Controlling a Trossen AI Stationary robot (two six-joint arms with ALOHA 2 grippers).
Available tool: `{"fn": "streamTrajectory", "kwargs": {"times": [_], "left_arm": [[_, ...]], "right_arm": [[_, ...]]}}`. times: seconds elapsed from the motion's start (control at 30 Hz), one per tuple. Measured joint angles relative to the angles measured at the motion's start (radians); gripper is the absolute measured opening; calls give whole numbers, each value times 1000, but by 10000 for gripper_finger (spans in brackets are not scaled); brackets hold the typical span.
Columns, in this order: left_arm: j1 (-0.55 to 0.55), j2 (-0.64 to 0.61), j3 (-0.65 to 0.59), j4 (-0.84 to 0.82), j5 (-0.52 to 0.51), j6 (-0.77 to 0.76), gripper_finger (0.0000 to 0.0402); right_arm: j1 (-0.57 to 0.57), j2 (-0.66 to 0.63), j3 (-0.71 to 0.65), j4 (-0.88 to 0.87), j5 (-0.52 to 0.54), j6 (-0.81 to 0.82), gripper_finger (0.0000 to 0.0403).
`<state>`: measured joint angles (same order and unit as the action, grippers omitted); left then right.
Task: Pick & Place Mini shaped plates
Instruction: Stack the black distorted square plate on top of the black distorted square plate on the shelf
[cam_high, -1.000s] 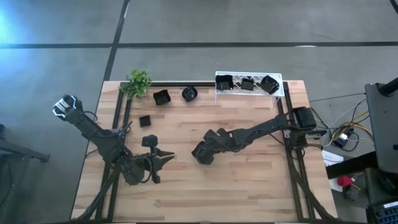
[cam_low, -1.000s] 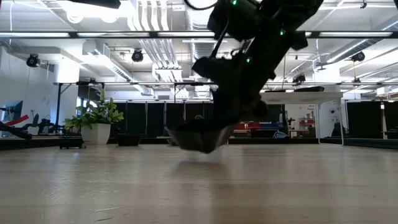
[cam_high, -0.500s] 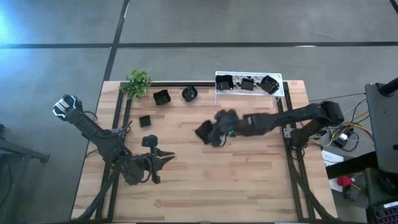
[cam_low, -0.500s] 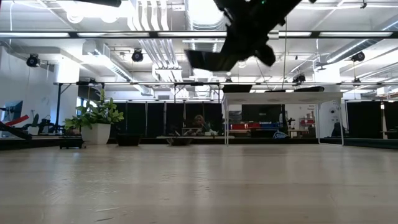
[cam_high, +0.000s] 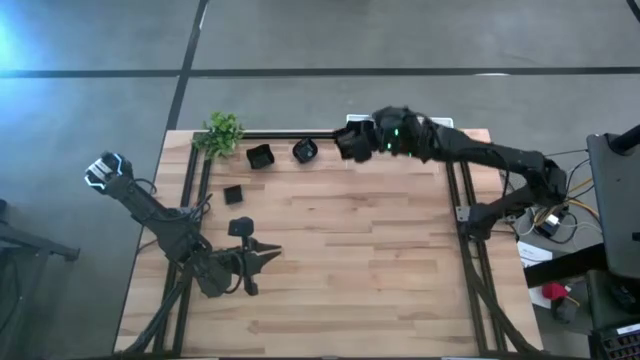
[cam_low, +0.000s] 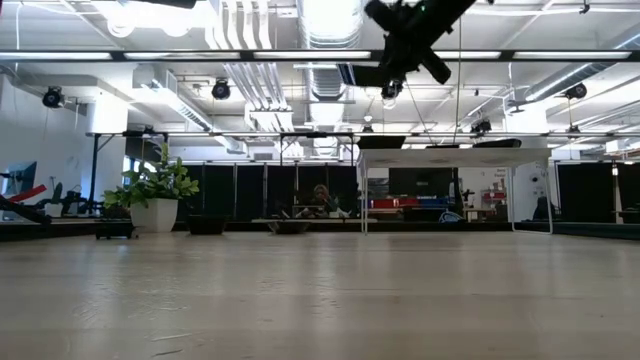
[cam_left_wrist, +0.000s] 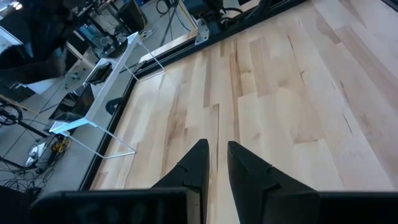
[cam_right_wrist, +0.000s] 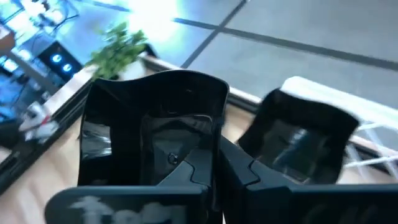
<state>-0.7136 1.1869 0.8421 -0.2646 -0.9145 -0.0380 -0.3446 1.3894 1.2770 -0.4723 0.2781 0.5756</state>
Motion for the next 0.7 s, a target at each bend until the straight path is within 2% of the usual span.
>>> {"fn": "streamTrajectory", "kwargs": {"times": [0.13, 0.33, 0.7], "left_arm": [[0, 0, 0, 3, 0, 0, 55], [0, 0, 0, 3, 0, 1, 55], [0, 0, 0, 3, 0, 1, 55]], "right_arm": [[-110, 26, 12, -5, -92, 50, 8], [-214, 46, 12, -33, -107, 68, 8], [-261, 151, 10, -48, -108, 74, 8]]}}
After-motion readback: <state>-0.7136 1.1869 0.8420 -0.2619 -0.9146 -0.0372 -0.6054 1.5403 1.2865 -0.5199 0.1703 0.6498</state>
